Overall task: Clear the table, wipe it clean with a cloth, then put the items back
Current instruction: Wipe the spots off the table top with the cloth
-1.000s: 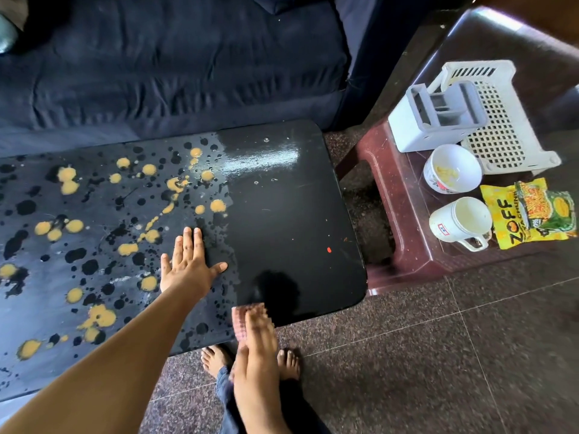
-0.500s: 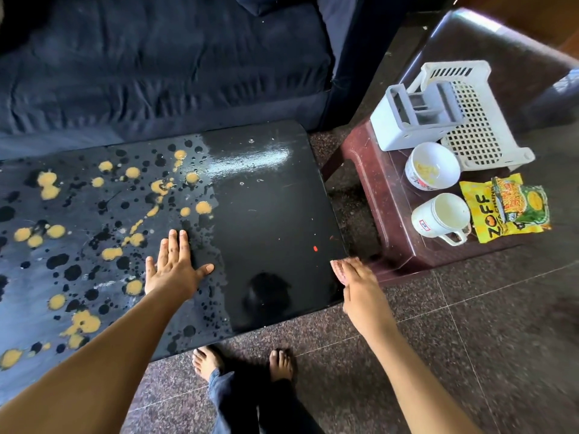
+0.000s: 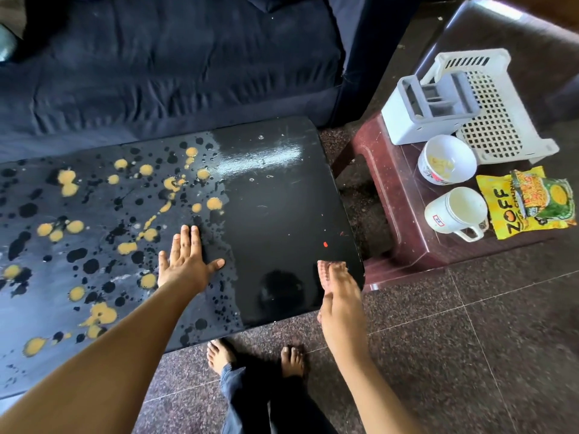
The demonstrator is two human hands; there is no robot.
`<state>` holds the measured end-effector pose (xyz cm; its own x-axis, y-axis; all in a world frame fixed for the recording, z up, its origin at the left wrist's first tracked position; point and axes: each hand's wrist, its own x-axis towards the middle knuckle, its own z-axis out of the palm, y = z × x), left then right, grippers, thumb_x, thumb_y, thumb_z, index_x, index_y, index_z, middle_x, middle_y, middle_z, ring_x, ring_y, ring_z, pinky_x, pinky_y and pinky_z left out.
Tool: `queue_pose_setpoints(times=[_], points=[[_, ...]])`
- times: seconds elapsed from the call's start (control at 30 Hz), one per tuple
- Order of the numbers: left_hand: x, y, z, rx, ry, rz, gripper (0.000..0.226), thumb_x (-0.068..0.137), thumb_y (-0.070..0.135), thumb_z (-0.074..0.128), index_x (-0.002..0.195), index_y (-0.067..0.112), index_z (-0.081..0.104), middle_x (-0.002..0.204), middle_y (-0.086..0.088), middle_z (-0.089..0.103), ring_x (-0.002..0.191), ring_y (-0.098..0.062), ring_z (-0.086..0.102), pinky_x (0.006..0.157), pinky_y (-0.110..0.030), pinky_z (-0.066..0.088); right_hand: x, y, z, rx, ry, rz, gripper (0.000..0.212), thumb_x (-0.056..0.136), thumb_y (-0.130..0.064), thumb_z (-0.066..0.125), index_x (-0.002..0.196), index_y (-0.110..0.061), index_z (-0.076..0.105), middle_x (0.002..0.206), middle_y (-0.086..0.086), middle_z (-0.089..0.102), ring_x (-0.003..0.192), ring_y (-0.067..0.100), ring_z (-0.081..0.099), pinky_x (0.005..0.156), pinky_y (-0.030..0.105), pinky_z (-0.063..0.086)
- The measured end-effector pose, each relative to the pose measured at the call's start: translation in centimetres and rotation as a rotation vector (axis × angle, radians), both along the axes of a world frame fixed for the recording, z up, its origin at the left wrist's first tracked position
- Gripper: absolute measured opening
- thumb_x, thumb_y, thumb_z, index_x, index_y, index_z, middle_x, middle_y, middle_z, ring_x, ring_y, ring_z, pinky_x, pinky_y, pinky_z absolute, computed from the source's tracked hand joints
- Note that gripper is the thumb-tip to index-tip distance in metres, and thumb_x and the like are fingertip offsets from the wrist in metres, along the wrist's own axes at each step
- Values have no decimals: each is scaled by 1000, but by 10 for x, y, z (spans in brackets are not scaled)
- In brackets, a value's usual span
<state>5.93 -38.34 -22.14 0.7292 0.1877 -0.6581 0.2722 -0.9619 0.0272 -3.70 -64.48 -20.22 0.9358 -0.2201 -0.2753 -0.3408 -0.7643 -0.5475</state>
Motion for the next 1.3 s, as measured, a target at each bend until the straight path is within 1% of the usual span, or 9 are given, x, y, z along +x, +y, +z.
queue_pose_setpoints(times=[0.2, 0.37, 0.57, 0.67, 0.83, 0.97, 1.13, 1.2, 1.3], points=[[1, 4, -2, -19, -42, 3, 89, 91, 64, 31, 147, 21, -23, 156, 2, -26, 145, -16, -17, 118, -45, -5, -27, 81, -32, -92, -65, 251, 72, 67, -7, 74, 133, -16, 49, 135, 0, 53, 131, 20, 37, 111, 56, 25], [-5, 5, -3, -10, -37, -3, 89, 91, 64, 31, 147, 21, -23, 156, 2, -26, 145, -16, -18, 118, -44, -5, -28, 110, -29, -182, -105, 724, 55, 84, -34, 47, 139, -24, 43, 144, -6, 45, 134, 16, 37, 109, 55, 31], [-7, 8, -6, -26, -53, -6, 88, 91, 65, 29, 147, 21, -23, 156, 3, -26, 145, -16, -18, 118, -44, -5, -19, 70, -45, -244, -59, 368, 68, 83, -43, 46, 147, -25, 31, 154, 2, 29, 141, 35, 24, 110, 59, 19], [-7, 9, -6, -27, -54, -12, 88, 91, 65, 28, 147, 20, -22, 156, 2, -25, 145, -16, -18, 118, -44, -5, -26, 103, -43, -158, -83, 493, 79, 83, -43, 51, 151, -27, 15, 156, 3, 25, 143, 37, 14, 114, 55, 20], [-8, 10, -6, -32, -49, -3, 88, 91, 65, 29, 147, 21, -23, 156, 2, -26, 145, -16, -19, 118, -44, -5, -39, 127, -48, -31, -142, 870, 58, 82, -23, 34, 139, -17, 43, 148, -1, 38, 141, 29, 20, 113, 48, 25], [-6, 7, -4, -30, -47, -12, 88, 91, 65, 28, 147, 20, -24, 155, 2, -27, 145, -16, -19, 118, -43, -6, -39, 104, -36, 400, -77, 529, 61, 79, -15, 35, 139, -22, 43, 151, -8, 33, 145, 12, 12, 119, 31, 12], [-8, 6, -4, -34, -67, -11, 88, 91, 65, 28, 147, 21, -23, 156, 3, -26, 145, -16, -19, 118, -43, -6, -30, 58, -45, 221, -275, 143, 62, 77, -7, 42, 138, -22, 44, 148, 1, 40, 145, 12, 12, 113, 37, 29], [-8, 5, -2, -37, -71, -12, 88, 91, 65, 28, 147, 20, -23, 156, 2, -26, 145, -16, -19, 118, -43, -6, -33, 66, -50, 142, -228, 186, 66, 74, -2, 49, 137, -23, 43, 148, 2, 39, 145, 16, 12, 108, 45, 36], [-12, 4, -1, -25, -96, -21, 88, 91, 66, 28, 148, 20, -22, 157, 1, -23, 145, -16, -16, 118, -42, -5, -52, 102, -47, 242, -148, 436, 61, 78, -10, 43, 136, -24, 46, 152, -7, 32, 145, 12, 12, 115, 25, 21]])
